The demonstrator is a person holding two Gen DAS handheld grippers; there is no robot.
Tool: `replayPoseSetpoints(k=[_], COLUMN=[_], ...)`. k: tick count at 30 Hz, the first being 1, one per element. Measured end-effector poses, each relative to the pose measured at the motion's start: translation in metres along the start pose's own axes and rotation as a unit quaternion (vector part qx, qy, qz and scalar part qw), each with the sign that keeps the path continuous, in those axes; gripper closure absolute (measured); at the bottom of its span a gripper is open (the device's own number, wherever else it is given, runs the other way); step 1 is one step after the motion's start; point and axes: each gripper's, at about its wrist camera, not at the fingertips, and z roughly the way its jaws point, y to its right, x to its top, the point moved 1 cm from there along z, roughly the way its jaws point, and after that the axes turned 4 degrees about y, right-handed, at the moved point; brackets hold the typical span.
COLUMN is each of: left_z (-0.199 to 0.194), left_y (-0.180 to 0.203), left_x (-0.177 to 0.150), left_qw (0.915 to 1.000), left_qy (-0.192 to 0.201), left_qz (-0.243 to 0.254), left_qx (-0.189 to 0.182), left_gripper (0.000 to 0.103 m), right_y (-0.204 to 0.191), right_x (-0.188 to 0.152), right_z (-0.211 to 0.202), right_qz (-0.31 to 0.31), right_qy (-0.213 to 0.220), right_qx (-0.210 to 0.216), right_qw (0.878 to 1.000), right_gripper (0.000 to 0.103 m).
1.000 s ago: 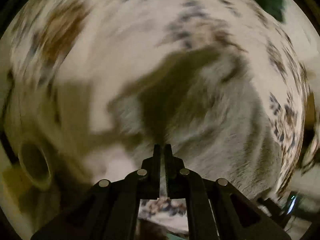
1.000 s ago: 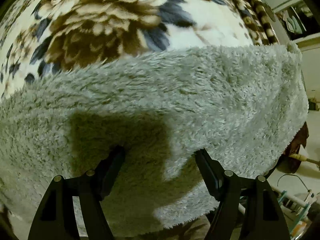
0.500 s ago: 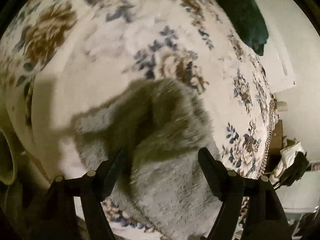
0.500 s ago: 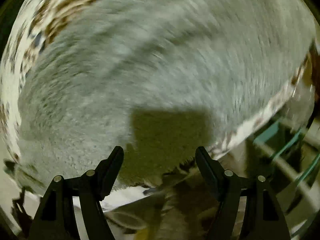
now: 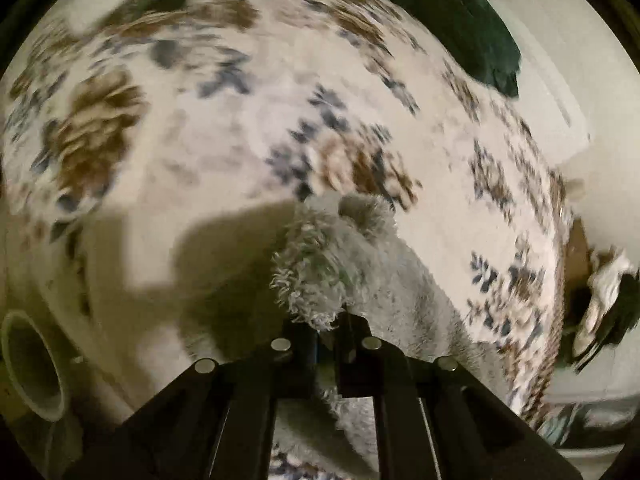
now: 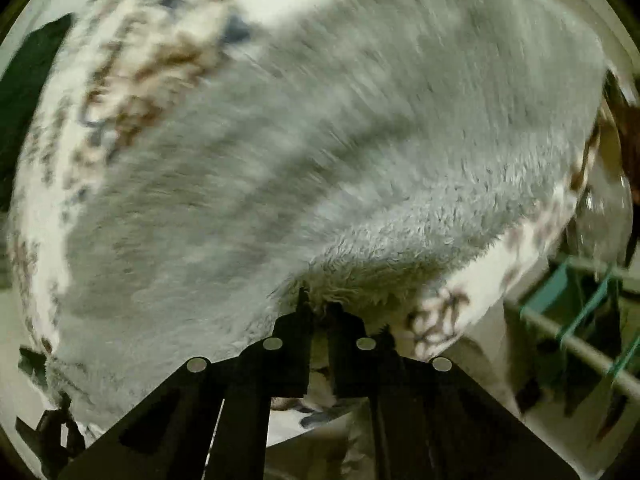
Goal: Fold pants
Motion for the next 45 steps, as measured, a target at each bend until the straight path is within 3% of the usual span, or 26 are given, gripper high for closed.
replayPoseSetpoints(k=[5,10,11,12,13,15,16,17,22,27,29,32,33,35,36,37,38,43,45], left_z=[0.001,0.041,0.046,0.047,0.045,0.027,0.019,0.004,-0.023,0.021,0.052,0.093,0.102,0.122,0.129,0.136,0.141,0.143,0.140], left_y=[-0.044,-0.075,-0.079,-0.079,-0.079,-0.073,-0.068,-0.056,0.022,0.094,0.121,0.155,0.162,0.173,0.173,0.170,0.166,0.149,0.145], left_x=[-0.016,-0.044,-0.049,-0.051,-0.053,-0.054,-0.053,-0.050,-0.040,-0.039,-0.040,-0.045,-0.046,-0.050,-0.051,-0.051,-0.052,-0.057,-0.060], left_qw=[0.9986,0.9928,0.9905,0.9883,0.9861,0.9872,0.9874,0.9879,0.9762,0.9724,0.9678,0.9576,0.9537,0.9454,0.9440,0.9430,0.9427,0.9438,0.9451], left_qy=[-0.022,-0.085,-0.101,-0.111,-0.120,-0.112,-0.107,-0.091,-0.044,-0.048,-0.063,-0.092,-0.095,-0.114,-0.123,-0.134,-0.146,-0.161,-0.162], left_qz=[-0.033,-0.045,-0.046,-0.043,-0.039,-0.032,-0.023,-0.002,0.126,0.193,0.219,0.255,0.268,0.287,0.287,0.285,0.280,0.270,0.266], left_qx=[0.034,0.071,0.081,0.095,0.108,0.109,0.115,0.125,0.171,0.121,0.107,0.097,0.098,0.104,0.106,0.107,0.108,0.102,0.099], left_gripper=[0.099,0.094,0.088,0.070,0.061,0.032,0.029,0.025,0.020,0.020,0.020,0.020,0.020,0.020,0.020,0.020,0.020,0.020,0.020], right_y=[-0.016,-0.001,0.007,0.018,0.026,0.035,0.033,0.027,-0.057,-0.191,-0.240,-0.286,-0.292,-0.291,-0.282,-0.274,-0.265,-0.218,-0.210], right_x=[0.013,0.007,0.004,0.001,-0.002,-0.007,-0.008,-0.007,0.017,0.071,0.085,0.097,0.097,0.087,0.082,0.077,0.075,0.054,0.049], right_z=[-0.046,0.008,0.024,0.036,0.046,0.046,0.038,0.026,-0.012,0.009,0.037,0.102,0.117,0.148,0.155,0.153,0.150,0.130,0.119], right_qz=[-0.051,-0.061,-0.053,-0.046,-0.033,-0.018,-0.030,-0.048,-0.157,-0.235,-0.242,-0.236,-0.230,-0.211,-0.196,-0.193,-0.197,-0.185,-0.187], right_qy=[0.036,-0.009,-0.035,-0.058,-0.085,-0.107,-0.105,-0.103,-0.113,-0.130,-0.165,-0.262,-0.288,-0.366,-0.384,-0.386,-0.375,-0.377,-0.359], right_qx=[0.026,-0.007,-0.012,-0.015,-0.015,0.000,-0.001,0.001,0.059,0.132,0.132,0.092,0.080,0.067,0.067,0.064,0.060,0.096,0.107], right_qw=[0.998,0.998,0.998,0.997,0.996,0.994,0.994,0.994,0.979,0.954,0.947,0.931,0.926,0.904,0.900,0.900,0.904,0.902,0.908], right_gripper=[0.096,0.096,0.094,0.092,0.088,0.065,0.045,0.042,0.042,0.041,0.041,0.041,0.041,0.042,0.044,0.058,0.081,0.087,0.087])
